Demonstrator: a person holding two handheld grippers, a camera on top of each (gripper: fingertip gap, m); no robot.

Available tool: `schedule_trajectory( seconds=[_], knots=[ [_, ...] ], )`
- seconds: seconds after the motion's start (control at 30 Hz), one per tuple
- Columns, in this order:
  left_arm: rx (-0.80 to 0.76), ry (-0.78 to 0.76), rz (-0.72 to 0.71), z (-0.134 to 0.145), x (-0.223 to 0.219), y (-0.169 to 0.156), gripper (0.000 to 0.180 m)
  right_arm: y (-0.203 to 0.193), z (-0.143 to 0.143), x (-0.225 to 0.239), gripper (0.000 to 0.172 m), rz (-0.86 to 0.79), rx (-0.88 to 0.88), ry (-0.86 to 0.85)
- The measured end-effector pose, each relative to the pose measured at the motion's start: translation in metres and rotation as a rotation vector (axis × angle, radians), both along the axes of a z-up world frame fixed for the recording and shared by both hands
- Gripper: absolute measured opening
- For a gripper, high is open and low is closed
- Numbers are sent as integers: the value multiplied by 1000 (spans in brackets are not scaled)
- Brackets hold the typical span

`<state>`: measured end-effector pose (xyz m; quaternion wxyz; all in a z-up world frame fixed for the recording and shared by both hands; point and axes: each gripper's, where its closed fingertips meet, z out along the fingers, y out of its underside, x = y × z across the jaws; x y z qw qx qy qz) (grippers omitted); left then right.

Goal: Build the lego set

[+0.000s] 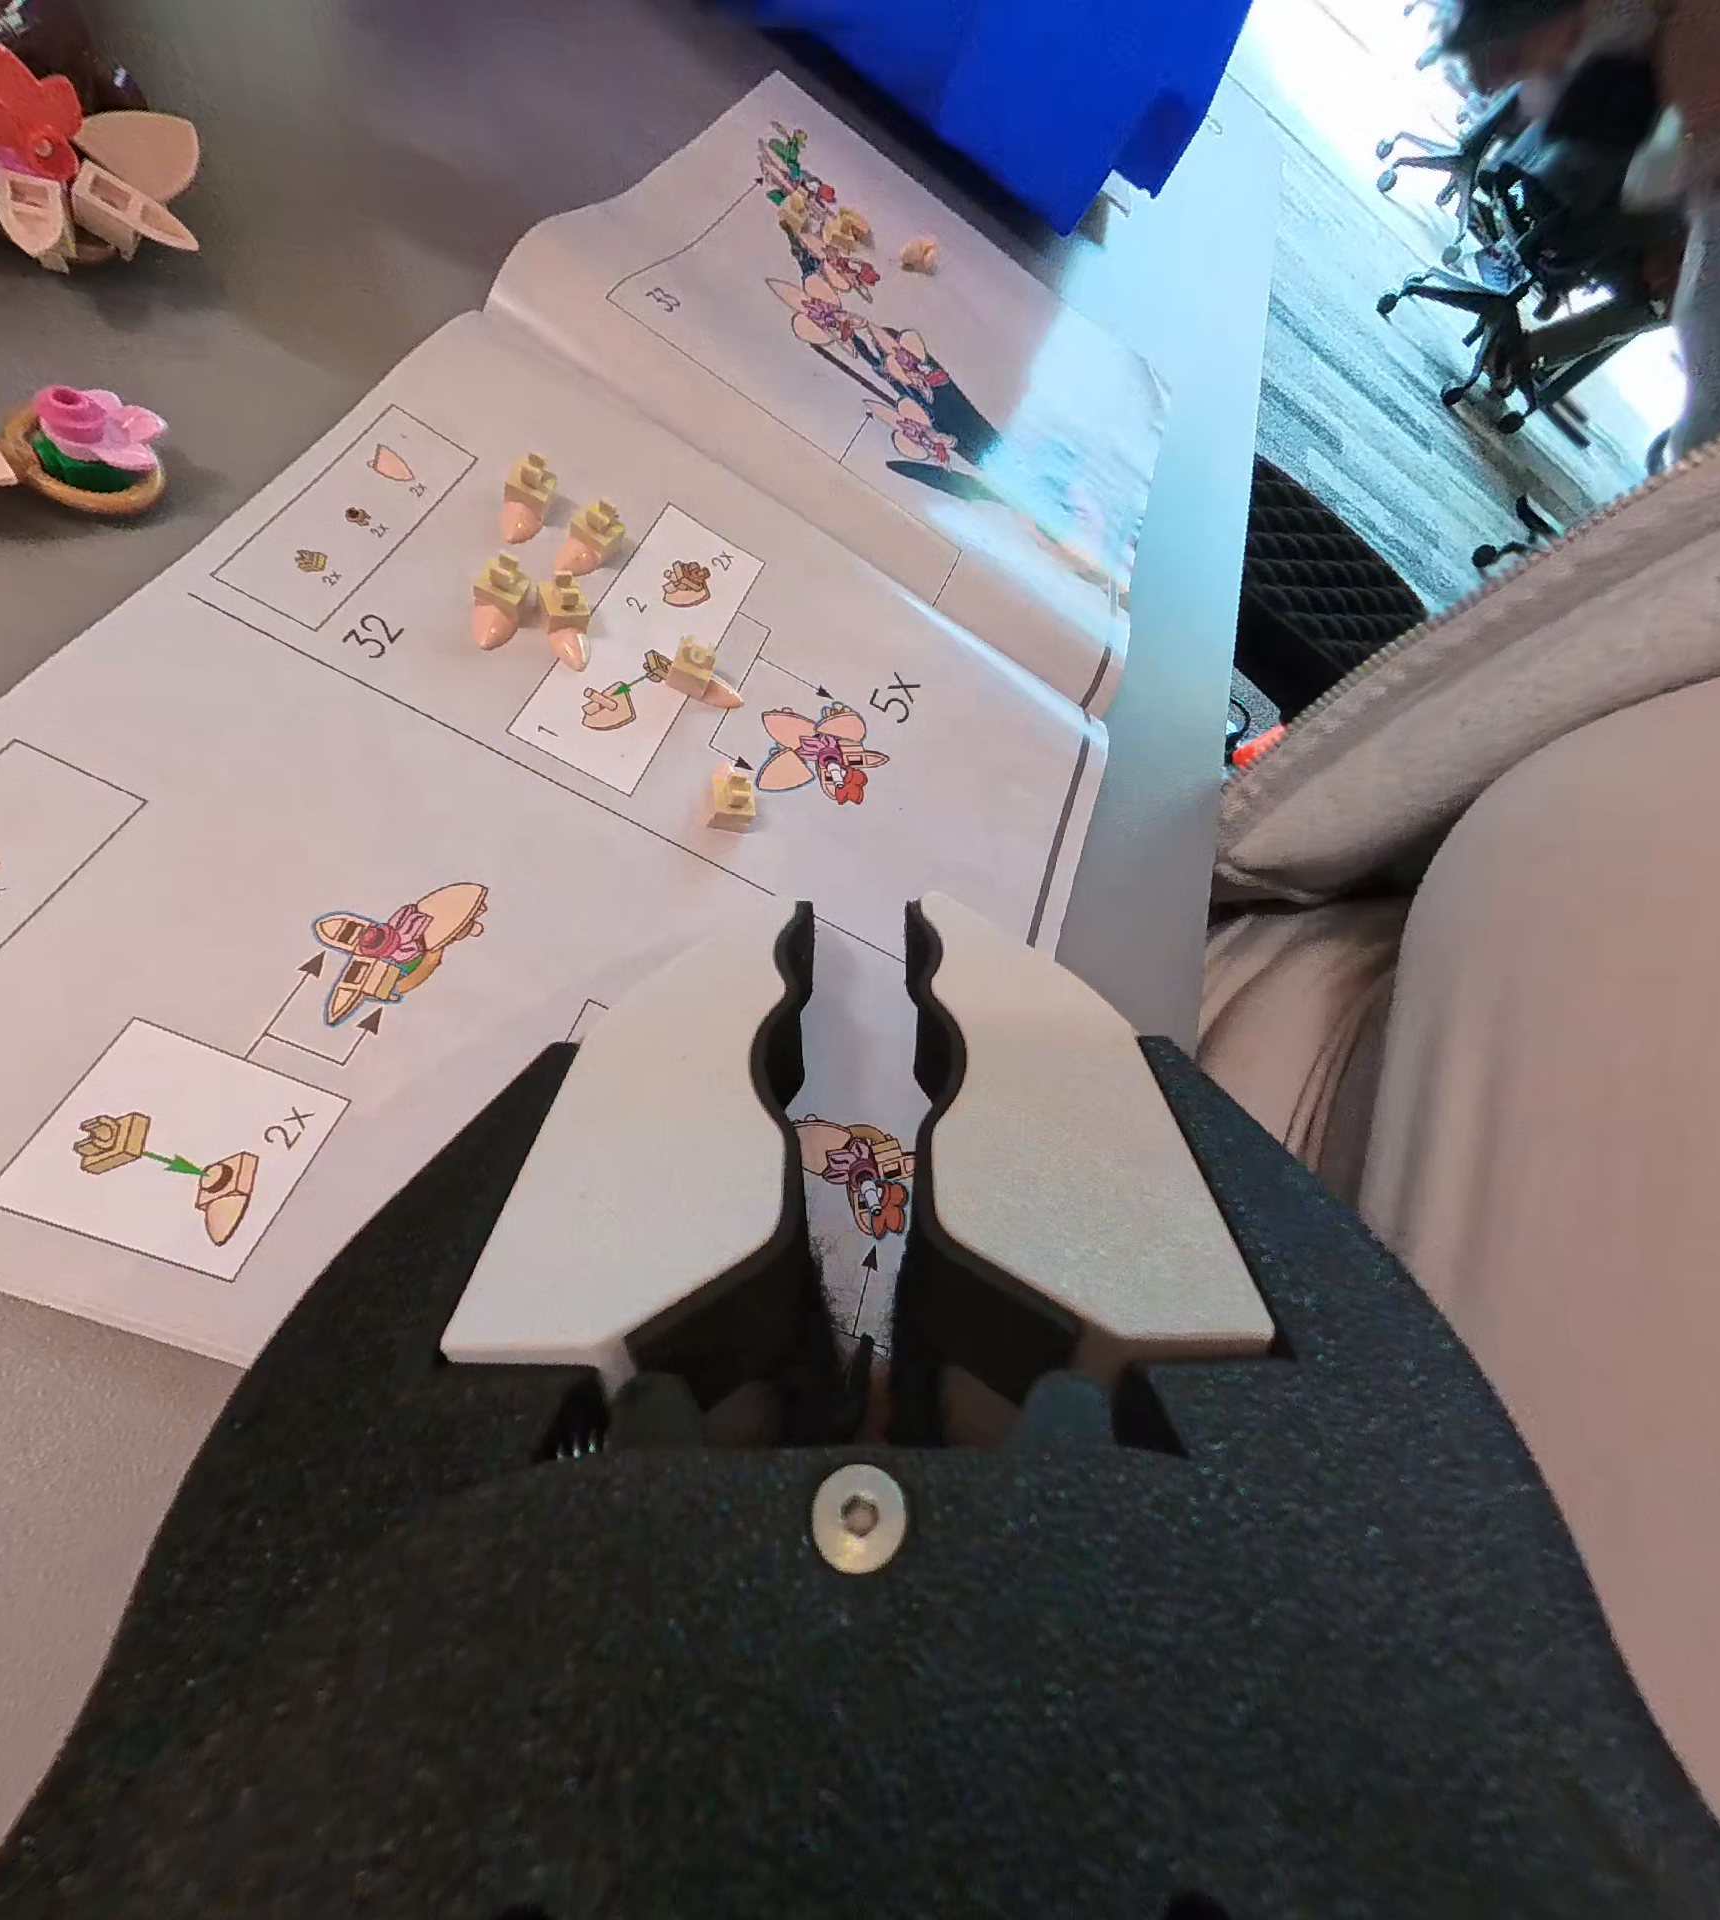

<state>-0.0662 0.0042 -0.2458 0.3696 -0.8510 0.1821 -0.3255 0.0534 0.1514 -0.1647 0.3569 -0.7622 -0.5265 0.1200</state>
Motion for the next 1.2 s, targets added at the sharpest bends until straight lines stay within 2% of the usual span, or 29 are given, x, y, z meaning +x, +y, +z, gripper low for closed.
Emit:
schedule_trajectory(
  seconds=[0.1, 0.17, 0.23, 0.3, 0.53, 0.7, 0.8, 0.9, 0.93, 1.0, 1.07, 1.13, 1.2],
  knots=[
    [-5, 5, -1, -1, 0, 0, 17, 2, -31, 45, 26, -235, -53, 100],
    [-6, 16, -3, -2, 1, 0, 17, -1, -47, 52, 24, -312, -96, 201],
    [-12, 26, -12, -4, 2, -1, 17, 6, -62, 59, 18, -369, -95, 223],
    [-17, 36, -18, -5, 3, -2, 17, 15, -74, 61, 12, -386, -62, 196],
    [-23, 40, -22, -6, 3, -2, 17, 35, -89, 55, 14, -398, 6, 107],
    [-24, 34, -27, -6, 4, -2, 17, 39, -99, 54, 16, -400, -57, 107],
    [-22, 19, -30, -4, 4, -3, 17, 38, -99, 50, 6, -355, -74, 131],
    [-20, -1, -30, -2, 3, -3, 17, 22, -90, 31, 5, -258, -167, 190],
    [-20, -7, -30, -2, 3, -3, 17, 10, -80, 15, 5, -172, -216, 240],
    [-18, -14, -28, -1, 3, -3, 17, -38, -60, -25, 6, 124, -370, 250],
    [-14, -15, -28, 0, 3, -3, 16, -83, -59, -45, 6, 377, -450, 59],
    [-11, -14, -26, 0, 3, -3, 17, -101, -71, -53, 6, 540, -375, -197],
    [-8, -14, -23, 0, 2, -2, 16, -107, -81, -63, 6, 647, -308, -363]
  ],
)
